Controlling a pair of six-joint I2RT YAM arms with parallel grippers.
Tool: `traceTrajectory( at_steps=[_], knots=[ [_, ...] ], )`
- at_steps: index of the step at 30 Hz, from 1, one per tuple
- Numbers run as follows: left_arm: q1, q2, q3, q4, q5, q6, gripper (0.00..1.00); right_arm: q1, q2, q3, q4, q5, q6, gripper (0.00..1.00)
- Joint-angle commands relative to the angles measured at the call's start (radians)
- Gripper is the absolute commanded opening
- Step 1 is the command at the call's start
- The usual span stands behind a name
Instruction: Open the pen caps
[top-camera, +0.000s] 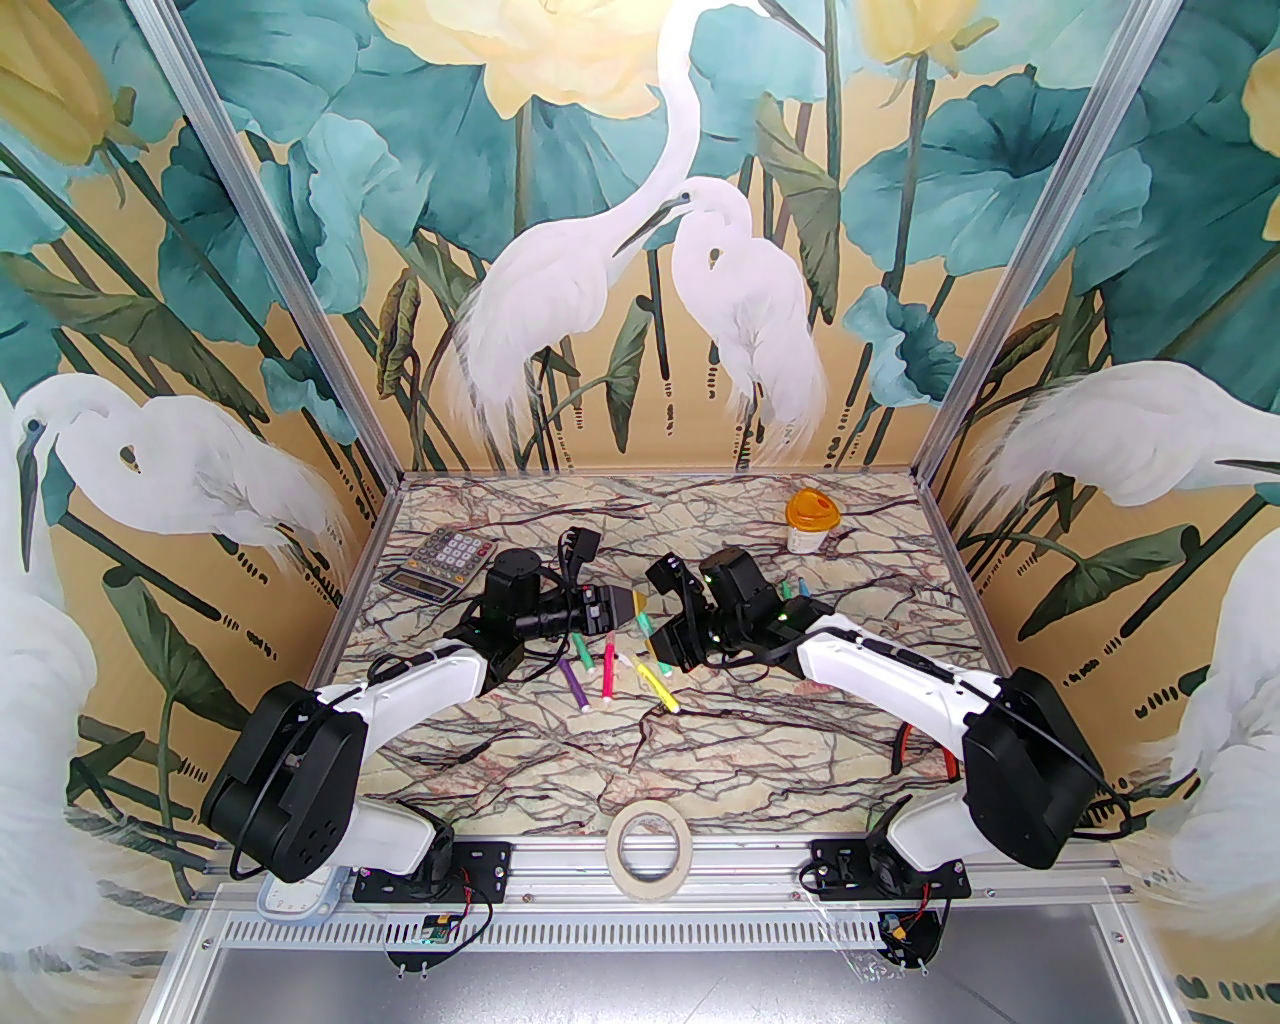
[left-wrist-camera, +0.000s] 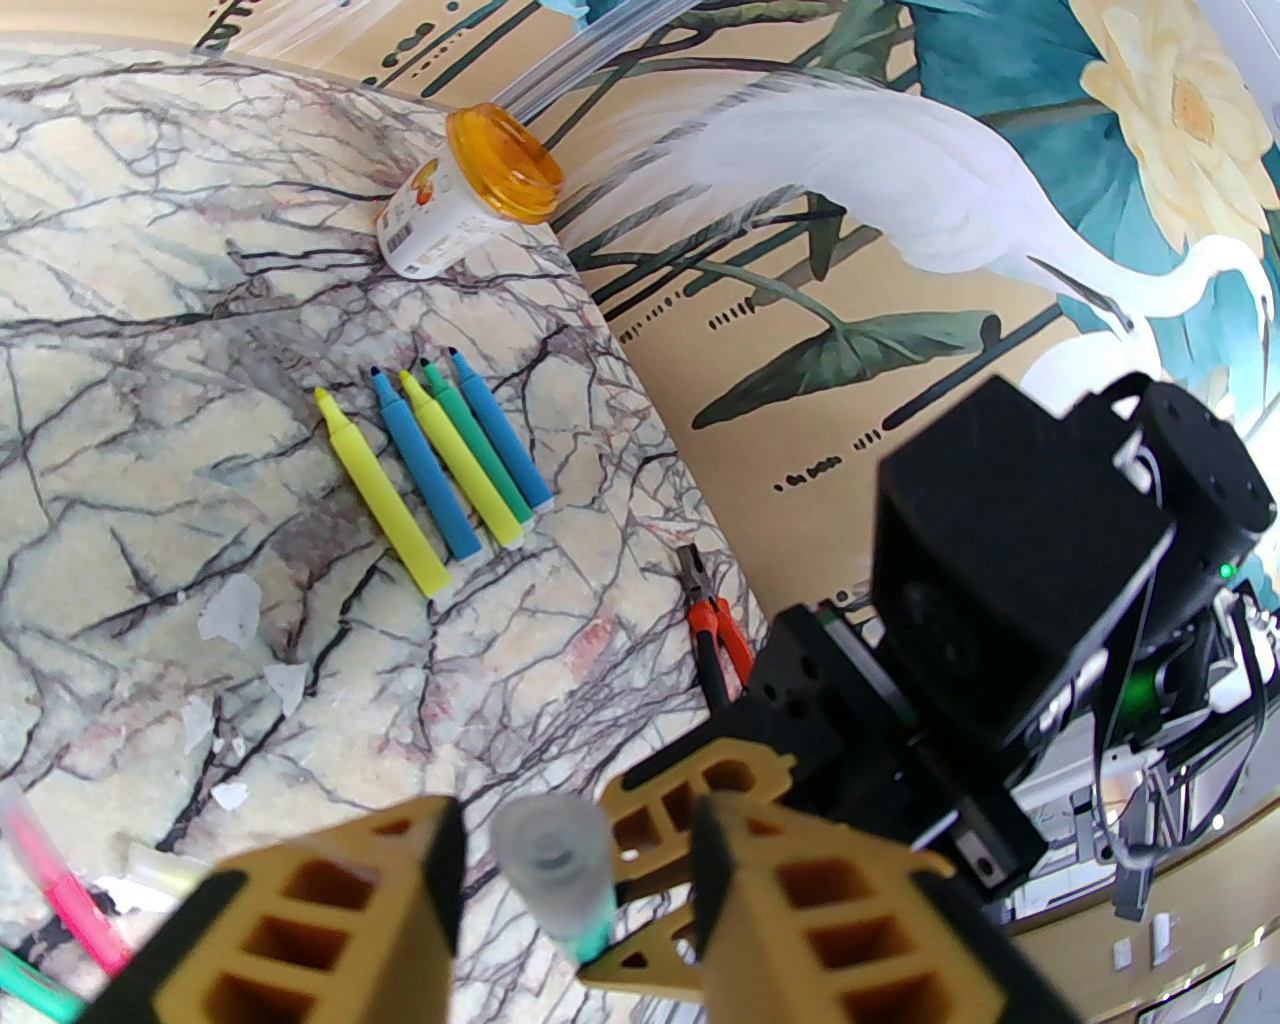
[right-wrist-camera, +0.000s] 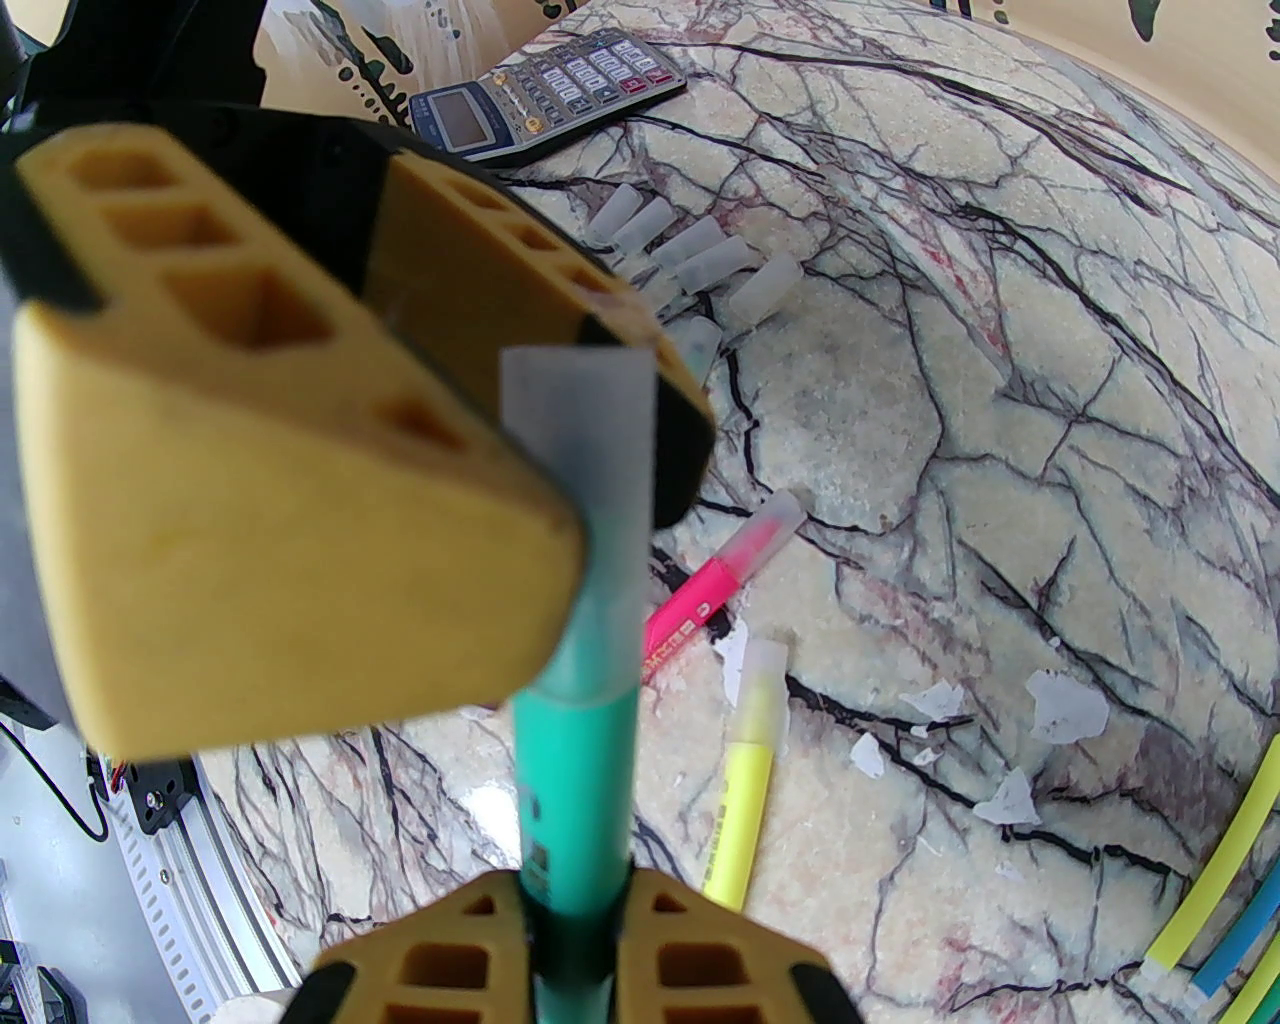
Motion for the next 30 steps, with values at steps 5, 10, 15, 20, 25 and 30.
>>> traceTrajectory(
  at_steps=[5, 10, 15, 20, 25, 30],
  knots=[
    [-0.006, 0.01, 0.021, 0.007, 0.03, 0.002, 0.31, 0.008, -0.034, -0.023, 0.011, -0.006, -0.019, 0.0],
    [-0.006, 0.016, 0.028, 0.008, 0.042, -0.001, 0.24, 0.008, -0.044, -0.029, 0.02, 0.003, -0.016, 0.0],
    [-0.007, 0.018, 0.03, 0.003, 0.044, -0.004, 0.17, 0.008, -0.052, -0.036, 0.026, 0.011, -0.014, 0.0],
    [-0.007, 0.017, 0.032, 0.002, 0.046, -0.006, 0.1, 0.008, -0.057, -0.045, 0.035, 0.02, -0.012, 0.05],
    [-0.007, 0.012, 0.035, 0.008, 0.055, -0.016, 0.06, 0.009, -0.051, -0.051, 0.049, 0.025, -0.008, 0.24],
    [-0.007, 0.007, 0.038, 0.015, 0.075, -0.026, 0.04, 0.008, -0.042, -0.054, 0.075, 0.025, -0.002, 0.28]
  ],
)
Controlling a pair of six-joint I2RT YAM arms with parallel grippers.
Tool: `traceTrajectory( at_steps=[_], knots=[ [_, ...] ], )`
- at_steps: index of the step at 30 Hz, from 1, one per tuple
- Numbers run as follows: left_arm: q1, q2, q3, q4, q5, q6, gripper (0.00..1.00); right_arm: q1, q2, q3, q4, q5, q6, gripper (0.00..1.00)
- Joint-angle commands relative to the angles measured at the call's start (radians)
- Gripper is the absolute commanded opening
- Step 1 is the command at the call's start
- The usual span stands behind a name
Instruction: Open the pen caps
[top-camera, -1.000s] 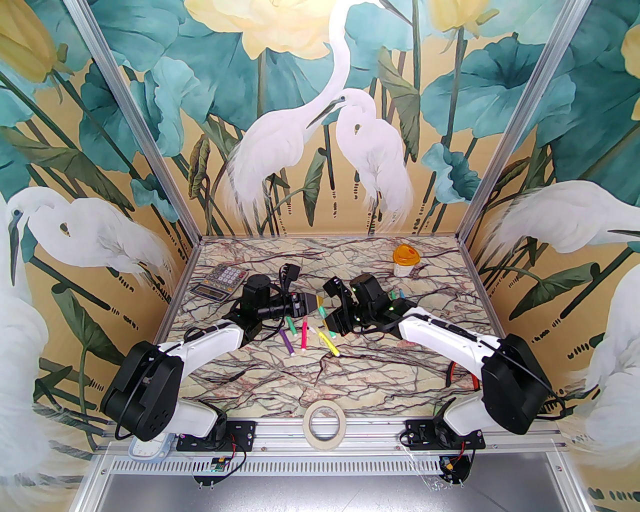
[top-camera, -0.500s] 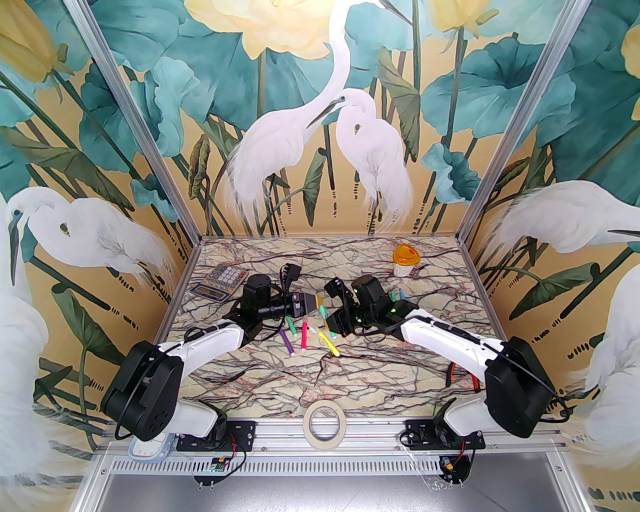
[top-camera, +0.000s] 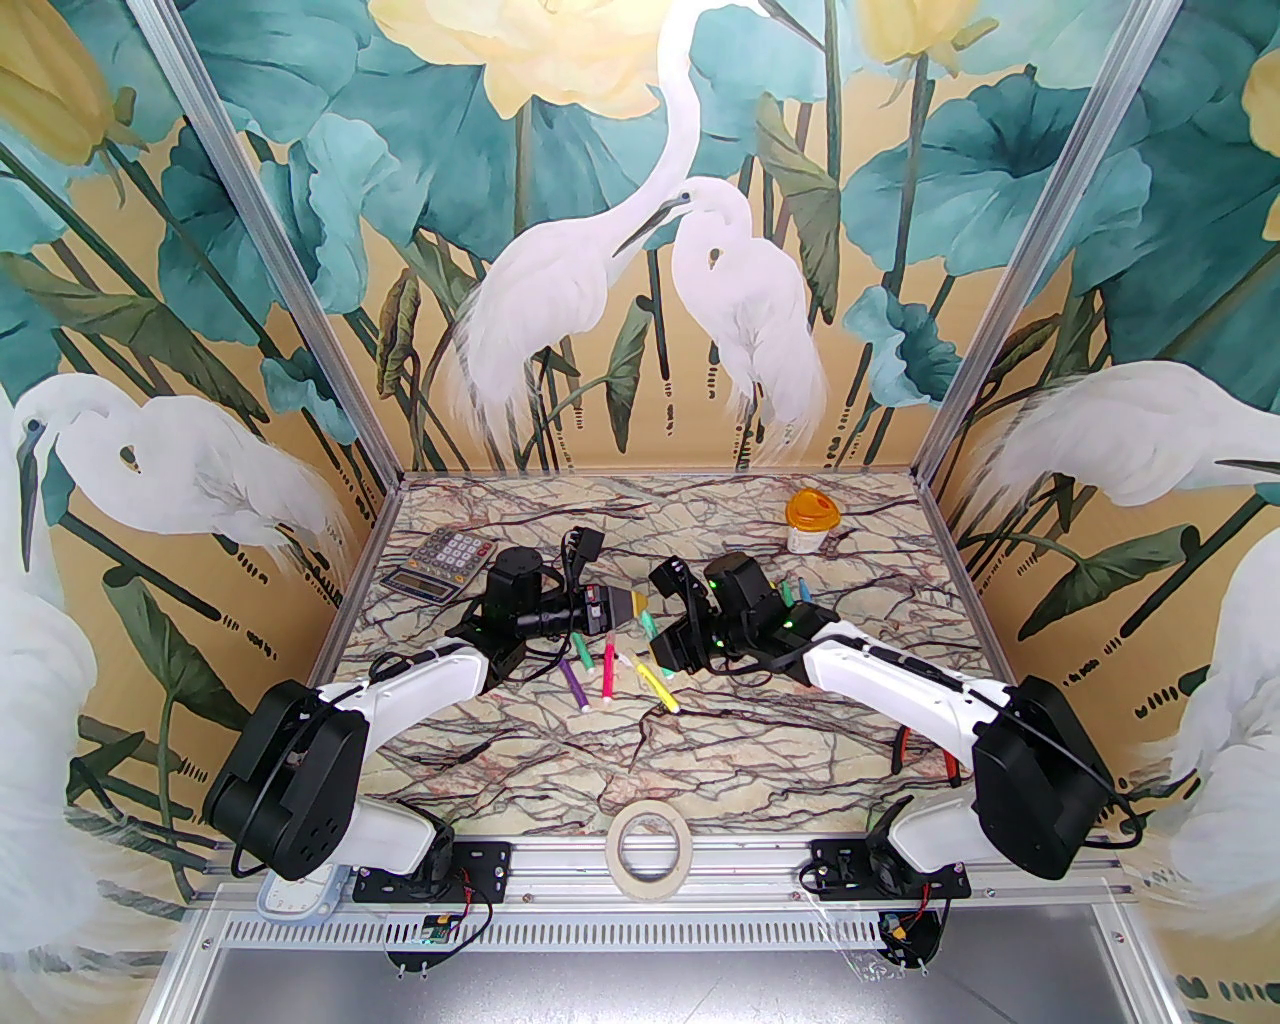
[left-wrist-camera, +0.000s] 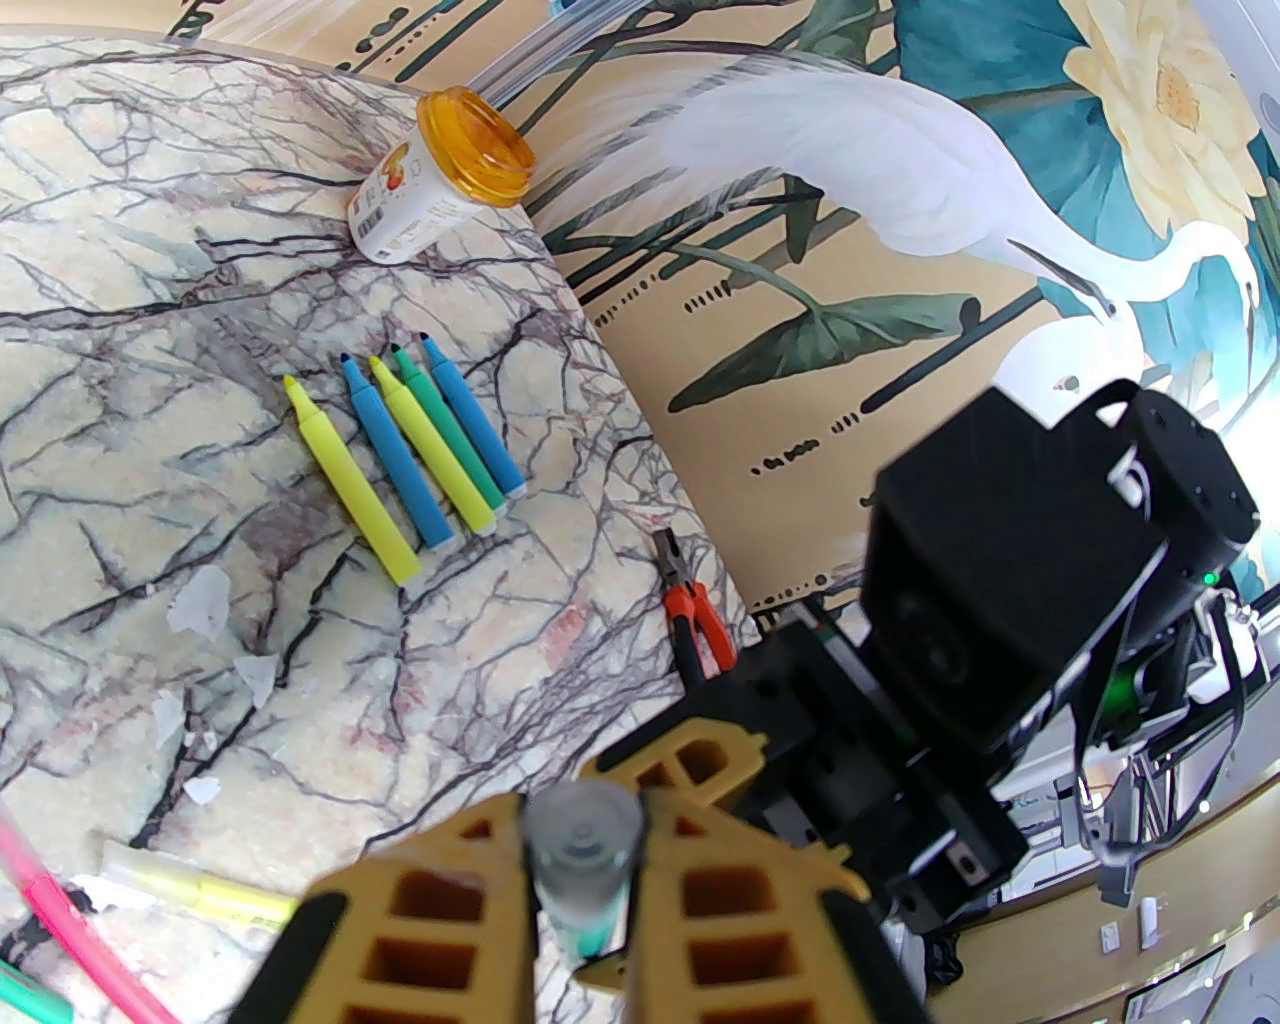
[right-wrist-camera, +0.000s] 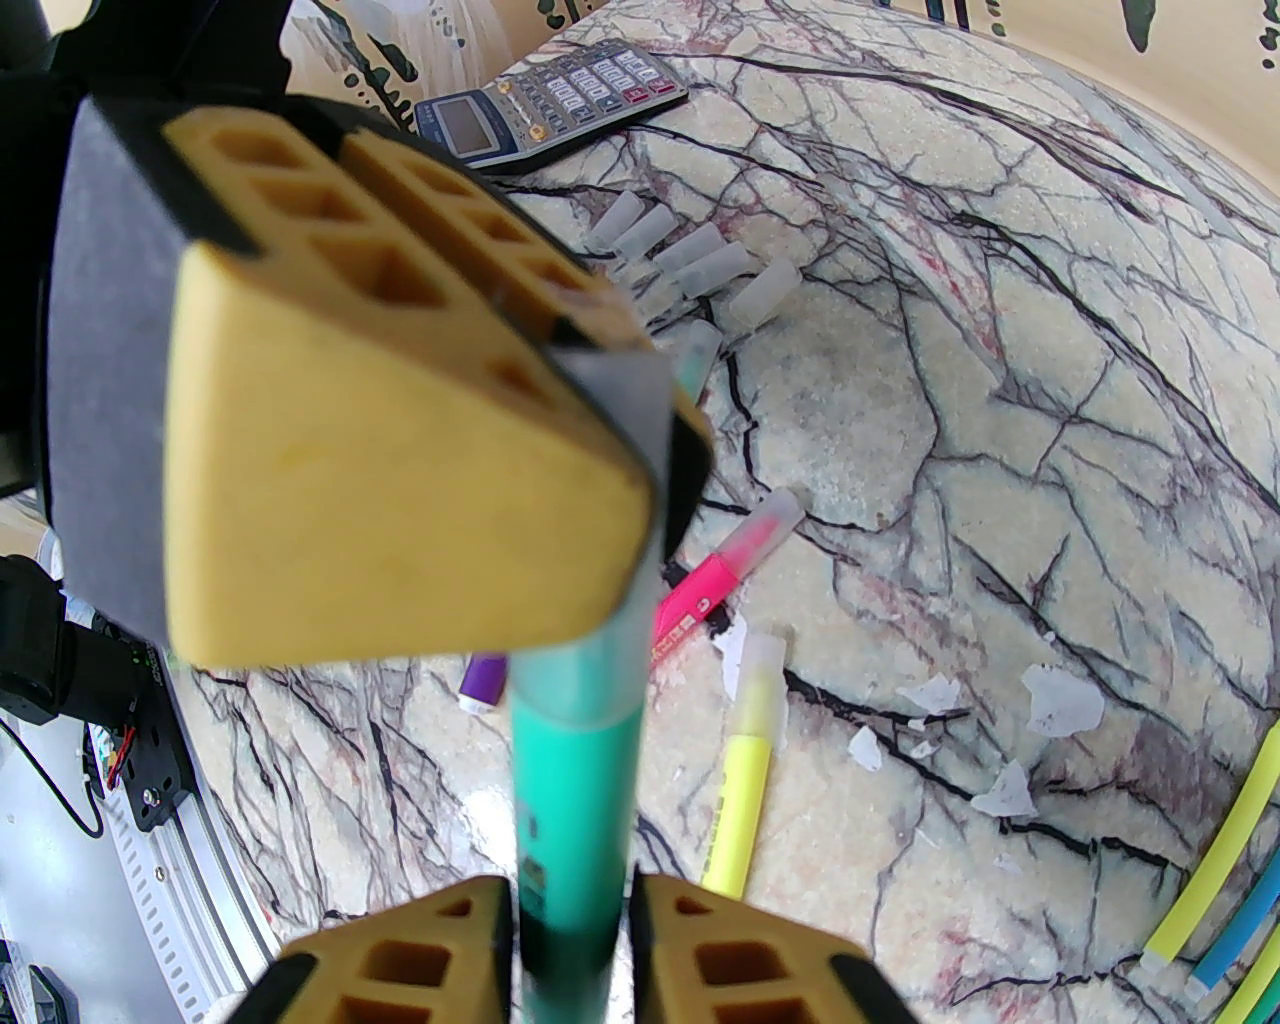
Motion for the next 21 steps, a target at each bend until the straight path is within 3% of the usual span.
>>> traceTrajectory(
  at_steps=[1, 9, 16, 21],
  knots=[
    [-0.006, -0.001, 0.026, 0.015, 0.039, -0.016, 0.04, 0.004, -0.007, -0.013, 0.043, 0.016, -0.002, 0.28],
    [-0.006, -0.005, 0.028, 0.015, 0.051, -0.019, 0.04, 0.005, 0.016, -0.002, 0.065, 0.009, -0.001, 0.26],
    [-0.006, -0.022, 0.03, 0.007, 0.03, -0.017, 0.0, 0.003, 0.021, -0.016, 0.063, 0.009, -0.002, 0.13],
    [-0.006, -0.063, 0.032, -0.051, -0.042, 0.016, 0.0, 0.003, -0.004, -0.05, 0.056, 0.014, -0.009, 0.05]
  ],
)
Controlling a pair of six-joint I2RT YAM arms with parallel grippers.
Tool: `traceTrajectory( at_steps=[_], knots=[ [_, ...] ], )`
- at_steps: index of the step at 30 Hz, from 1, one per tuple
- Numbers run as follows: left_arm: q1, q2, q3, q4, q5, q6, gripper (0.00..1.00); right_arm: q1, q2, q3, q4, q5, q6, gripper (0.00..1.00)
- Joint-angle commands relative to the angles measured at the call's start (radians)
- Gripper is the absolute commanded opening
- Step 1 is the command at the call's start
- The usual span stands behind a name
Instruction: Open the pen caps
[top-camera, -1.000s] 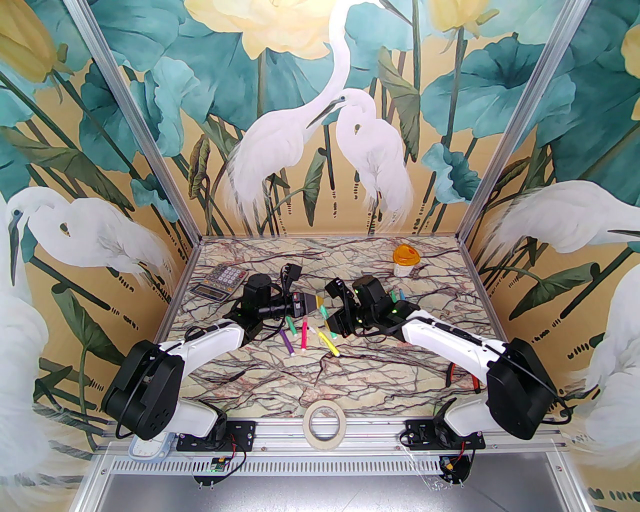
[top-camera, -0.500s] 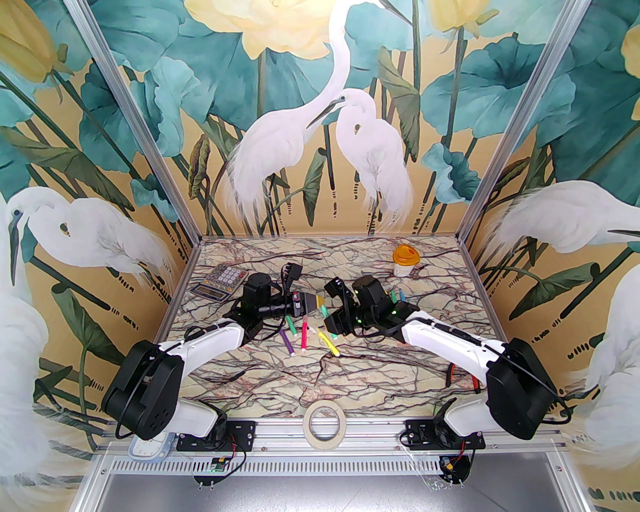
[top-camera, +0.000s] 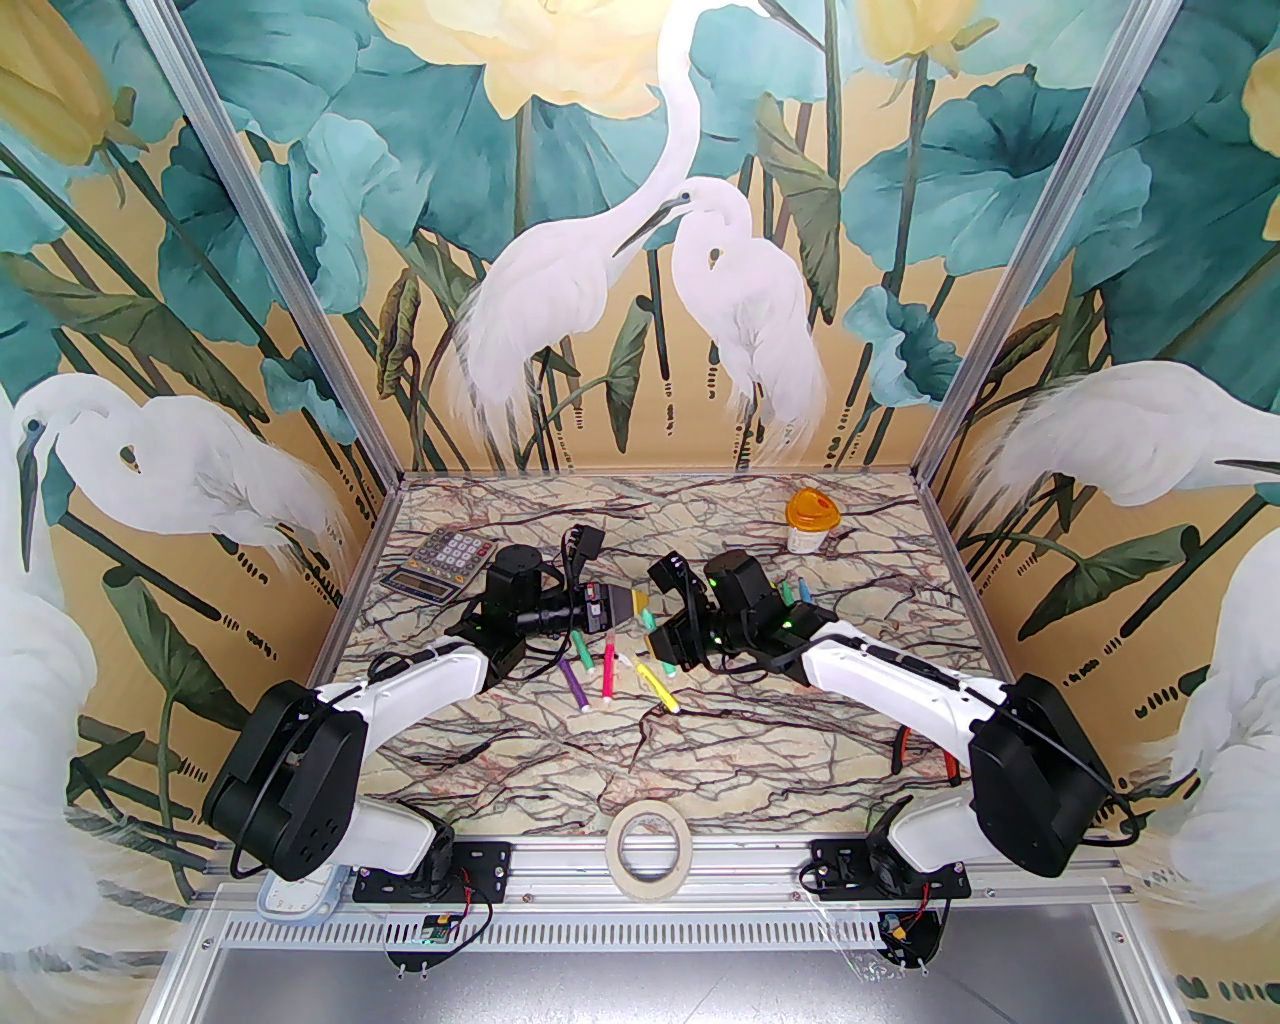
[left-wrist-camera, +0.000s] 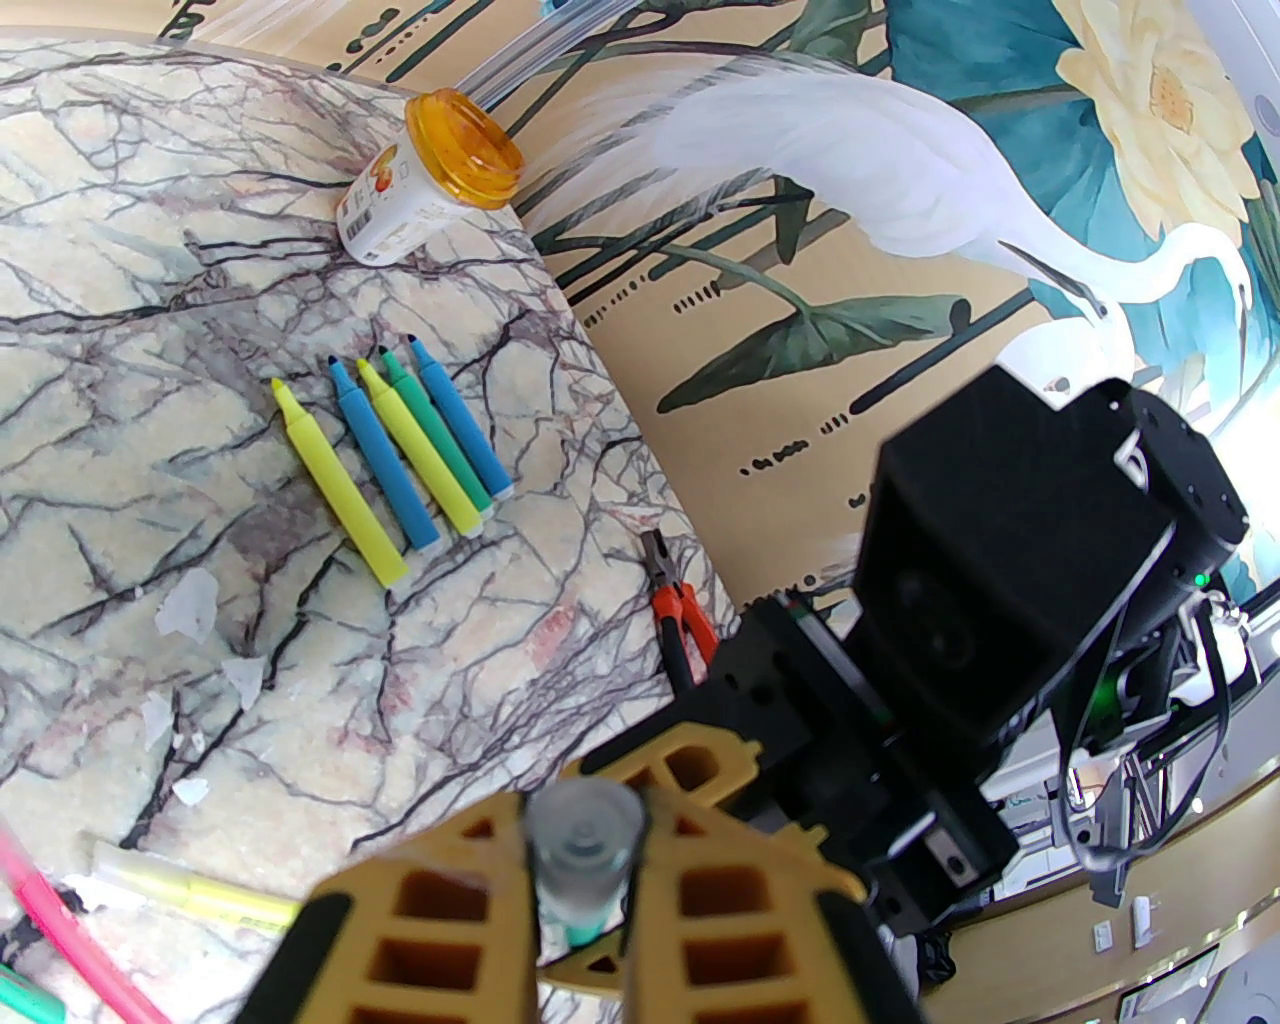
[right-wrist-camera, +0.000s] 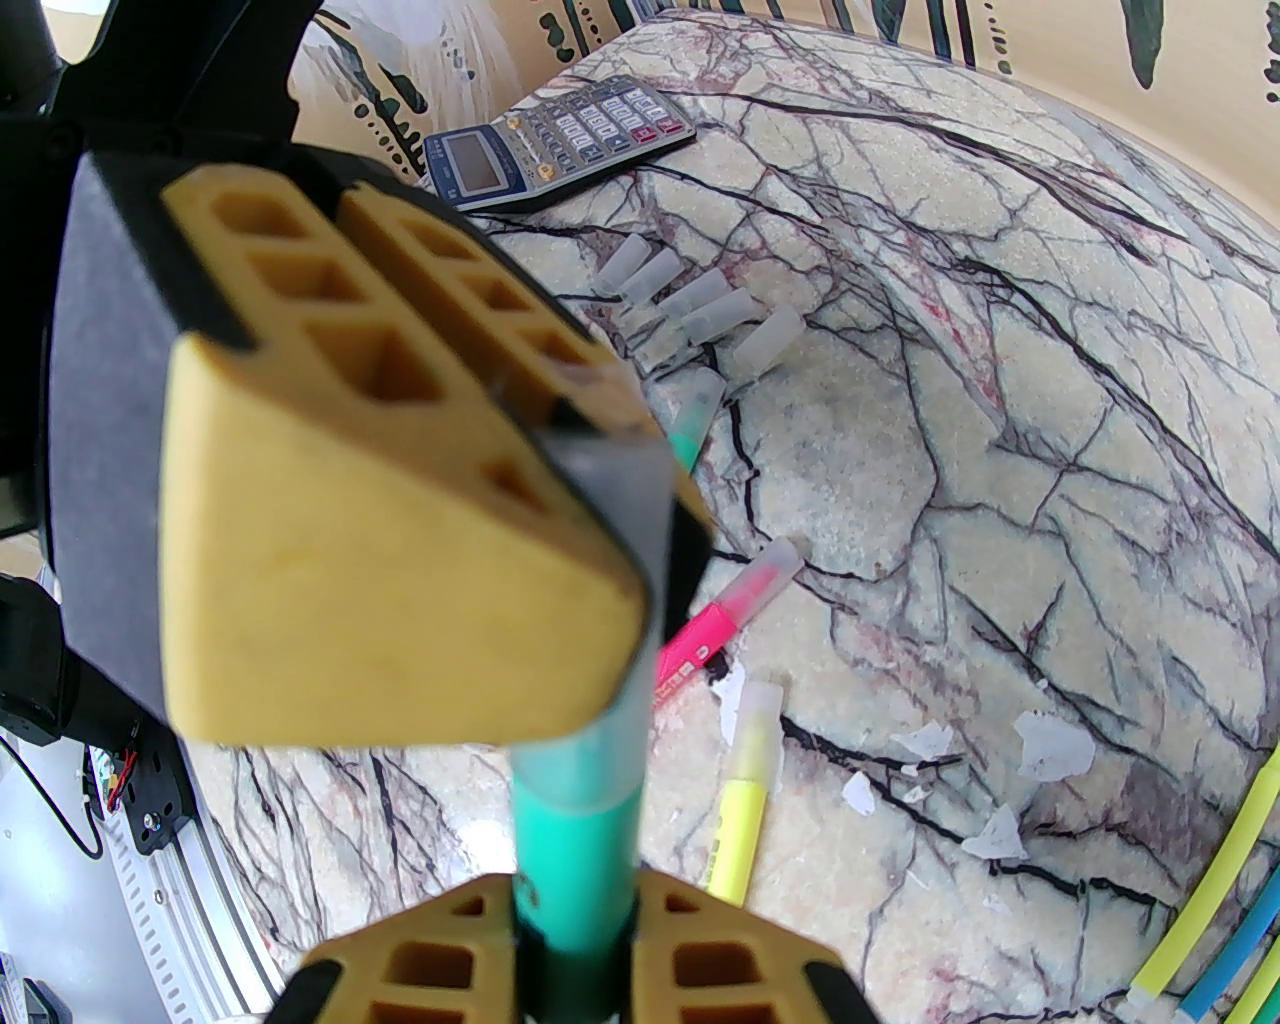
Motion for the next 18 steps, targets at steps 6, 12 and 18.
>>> traceTrajectory(
  at_steps=[6, 12, 18],
  knots=[
    [-0.005, -0.075, 0.029, -0.051, -0.126, 0.023, 0.0, 0.002, -0.052, -0.079, -0.039, 0.016, -0.034, 0.0],
    [-0.004, -0.072, 0.042, -0.06, -0.193, 0.001, 0.0, 0.001, -0.078, -0.133, -0.017, 0.023, -0.036, 0.0],
    [-0.003, -0.069, 0.063, -0.07, -0.213, -0.004, 0.0, -0.005, -0.081, -0.155, -0.003, 0.019, -0.043, 0.0]
  ],
)
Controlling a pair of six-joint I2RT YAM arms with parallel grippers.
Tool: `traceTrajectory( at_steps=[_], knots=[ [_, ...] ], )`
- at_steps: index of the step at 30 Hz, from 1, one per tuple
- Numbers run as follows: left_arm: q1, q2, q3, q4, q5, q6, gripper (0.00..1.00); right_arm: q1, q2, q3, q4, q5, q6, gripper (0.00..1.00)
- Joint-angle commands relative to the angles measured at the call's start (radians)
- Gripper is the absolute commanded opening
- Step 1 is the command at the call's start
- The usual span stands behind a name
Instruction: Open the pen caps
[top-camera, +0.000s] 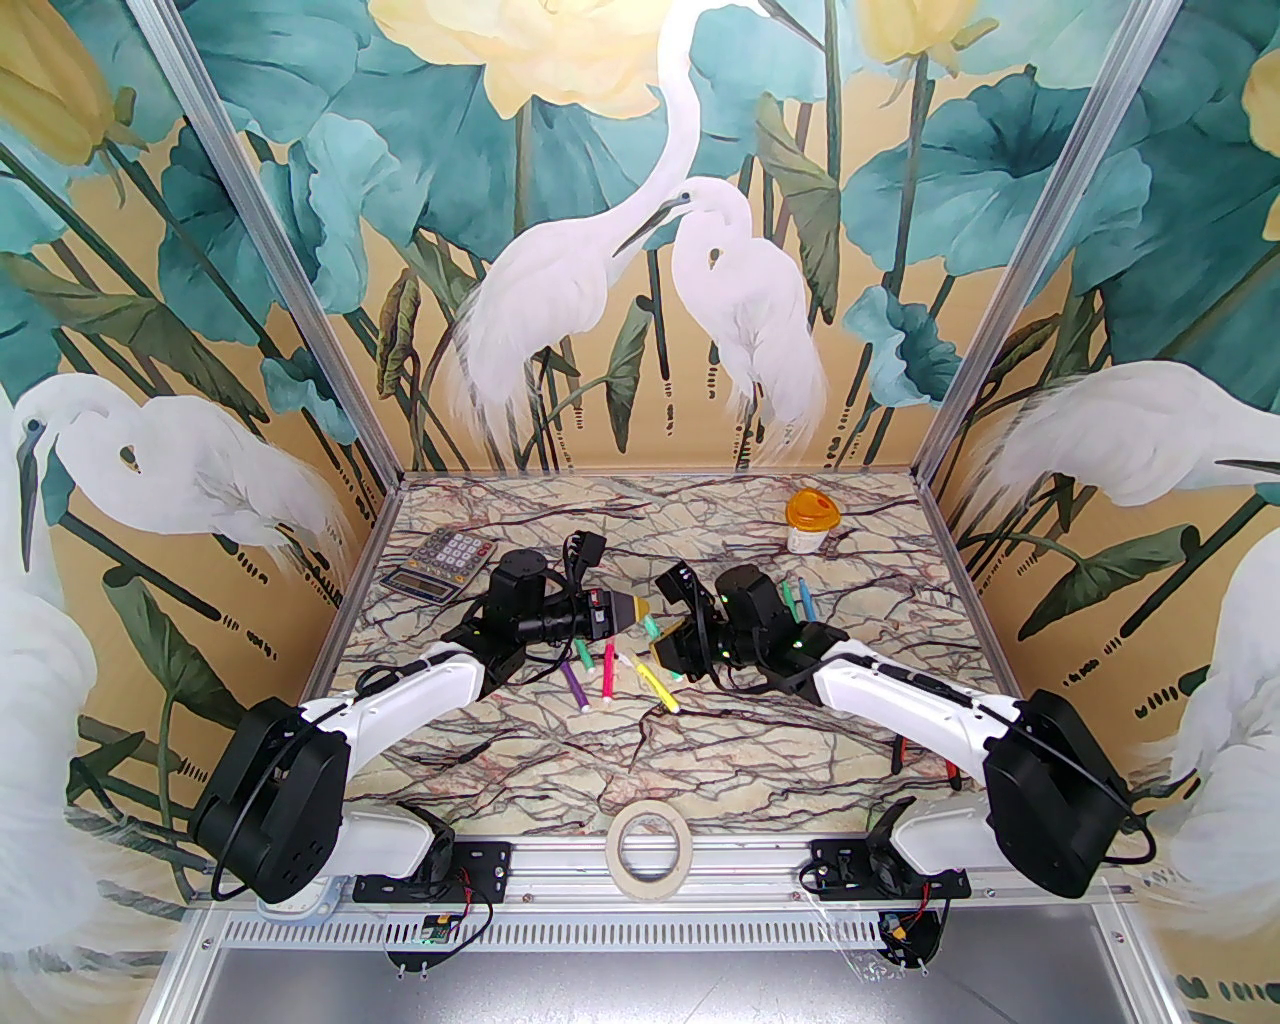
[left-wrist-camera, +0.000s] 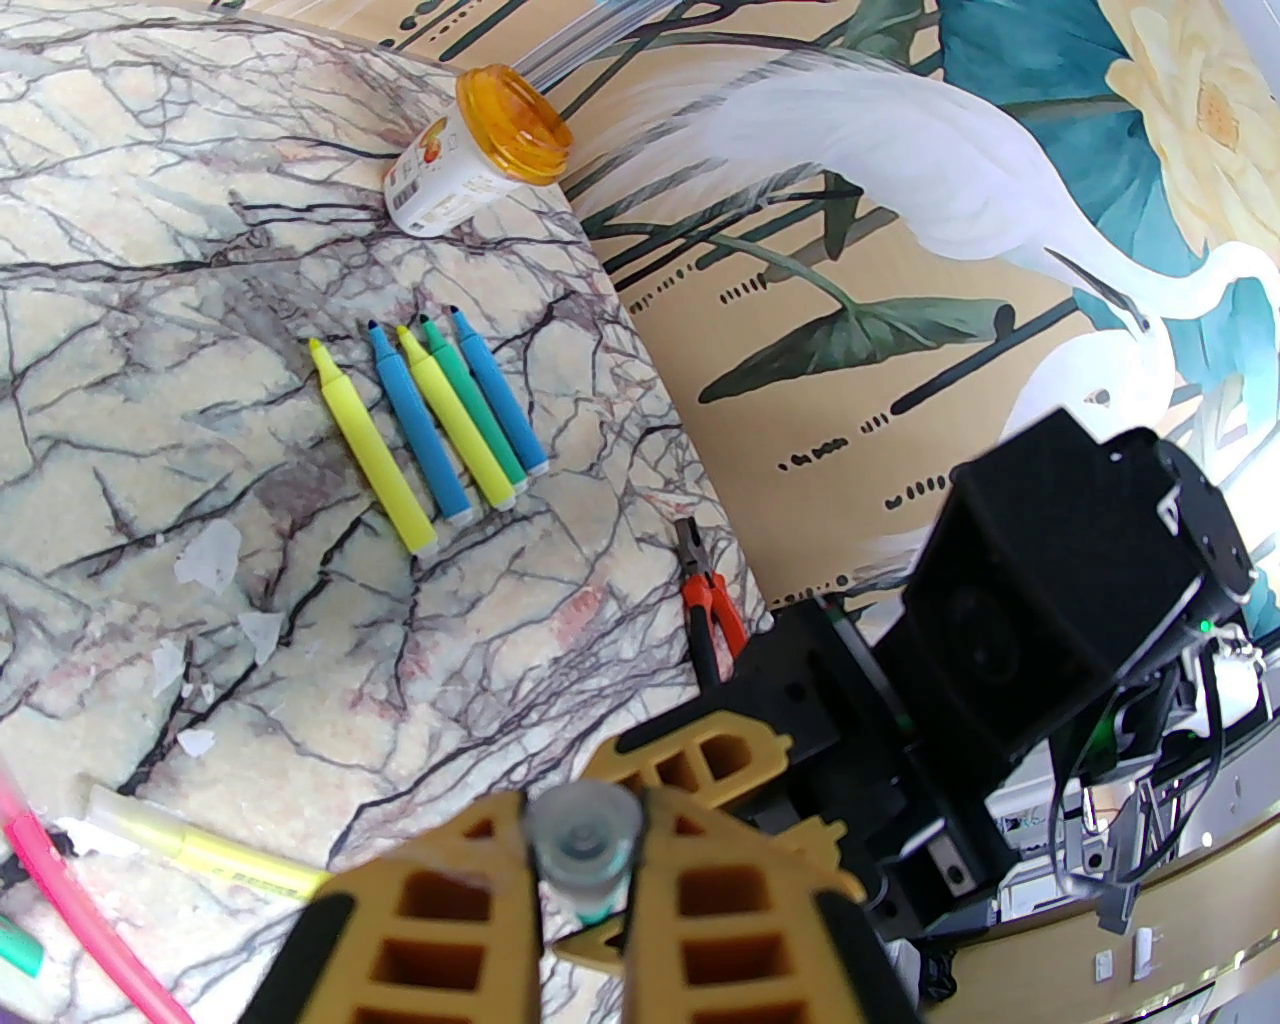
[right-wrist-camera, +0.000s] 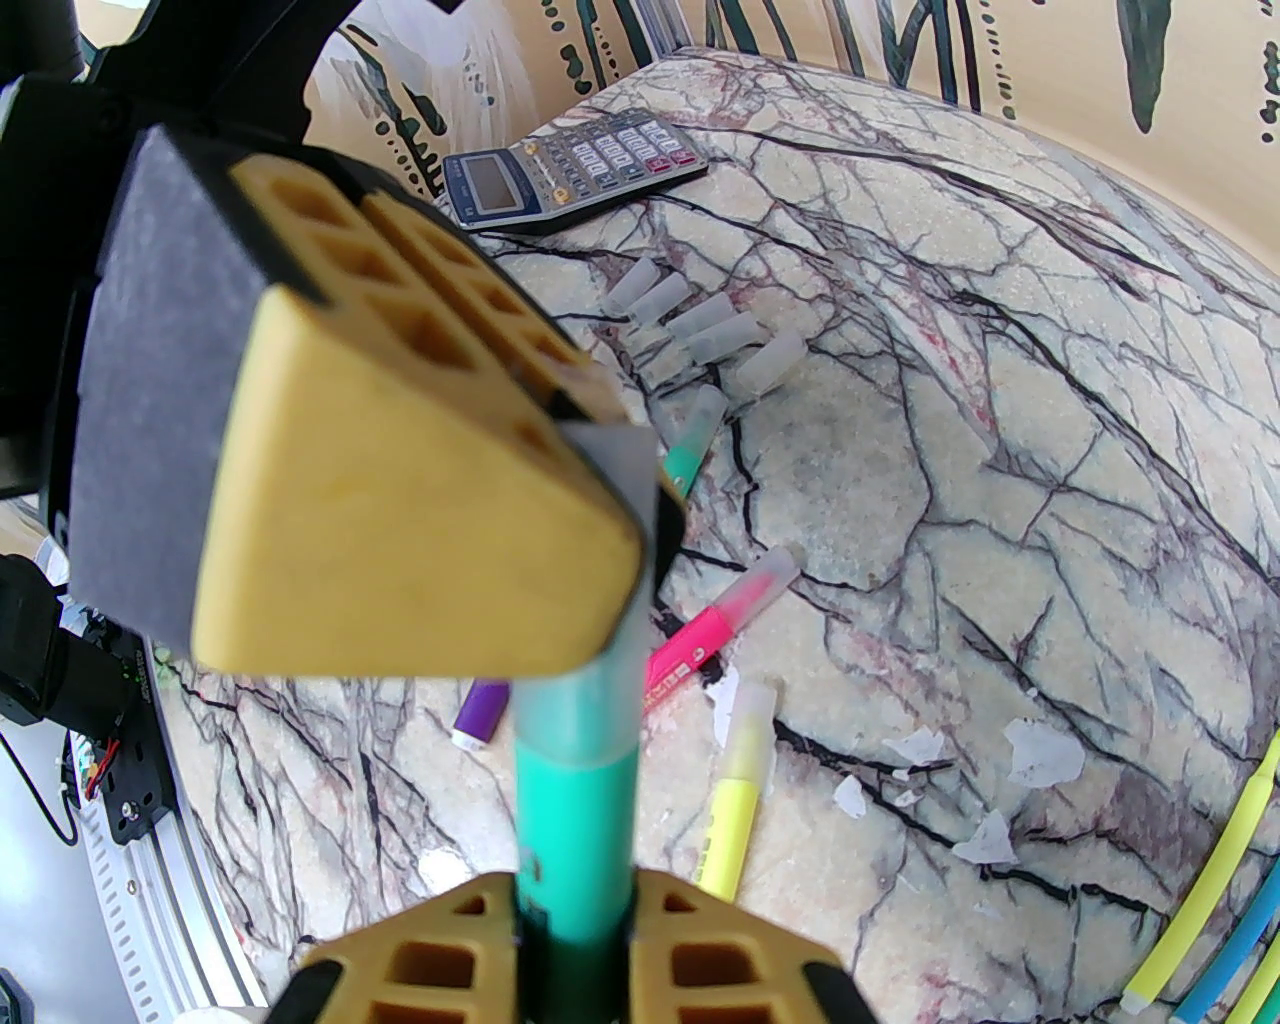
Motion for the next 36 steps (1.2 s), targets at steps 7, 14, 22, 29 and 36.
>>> traceTrajectory(
  at_steps=[7, 14, 22, 29, 36],
  knots=[
    [0.041, -0.014, 0.08, 0.008, -0.156, -0.005, 0.0, -0.033, -0.031, -0.069, -0.095, -0.013, -0.028, 0.0],
    [0.068, 0.008, 0.105, 0.017, -0.157, -0.049, 0.0, -0.049, -0.045, -0.107, -0.063, -0.035, -0.032, 0.0],
    [0.094, 0.052, 0.131, 0.047, -0.138, -0.096, 0.0, -0.053, -0.062, -0.137, -0.035, -0.05, -0.038, 0.0],
    [0.108, 0.07, 0.149, 0.056, -0.12, -0.11, 0.0, -0.06, -0.07, -0.149, -0.032, -0.053, -0.042, 0.0],
    [0.132, 0.076, 0.17, 0.053, -0.102, -0.118, 0.0, -0.063, -0.072, -0.153, -0.033, -0.058, -0.045, 0.0]
  ],
)
